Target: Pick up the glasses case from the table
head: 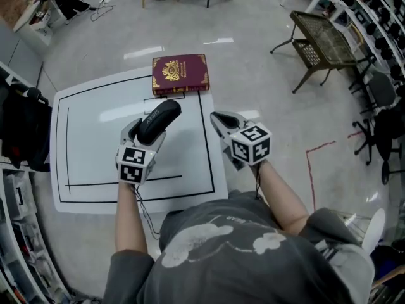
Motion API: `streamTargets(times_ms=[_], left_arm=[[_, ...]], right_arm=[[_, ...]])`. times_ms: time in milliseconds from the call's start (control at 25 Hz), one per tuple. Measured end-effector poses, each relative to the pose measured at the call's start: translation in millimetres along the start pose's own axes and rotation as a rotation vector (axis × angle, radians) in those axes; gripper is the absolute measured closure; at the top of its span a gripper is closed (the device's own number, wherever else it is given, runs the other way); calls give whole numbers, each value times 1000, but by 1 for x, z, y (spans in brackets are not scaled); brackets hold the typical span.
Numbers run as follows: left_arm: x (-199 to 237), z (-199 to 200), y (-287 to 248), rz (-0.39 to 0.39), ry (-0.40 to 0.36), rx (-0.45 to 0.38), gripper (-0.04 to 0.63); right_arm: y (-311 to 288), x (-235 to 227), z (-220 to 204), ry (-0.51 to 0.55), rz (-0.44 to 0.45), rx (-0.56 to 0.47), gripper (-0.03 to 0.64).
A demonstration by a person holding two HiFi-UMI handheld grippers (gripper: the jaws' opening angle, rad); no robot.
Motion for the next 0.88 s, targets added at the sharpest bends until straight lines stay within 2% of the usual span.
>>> streamTargets(times_ms=[320, 520, 880], left_arm=[[-43, -1, 31, 165, 67, -35, 261], [-76, -2, 47, 257, 128, -62, 261], [-156, -4, 73, 424, 148, -80, 261]], right_arm=[[11, -12, 3, -1, 166, -13, 617], [25, -14, 0, 44, 279, -6, 617], [67, -28, -10, 53, 438, 21, 618]])
Point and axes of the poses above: the fingertips, and each gripper's own axes: y backward along the fingers, x to its left, z out of its top, the point moved 9 cm from there along y, backward along the fingers, and after that the axes turned 15 degrees about -x, right-handed, at the moved point
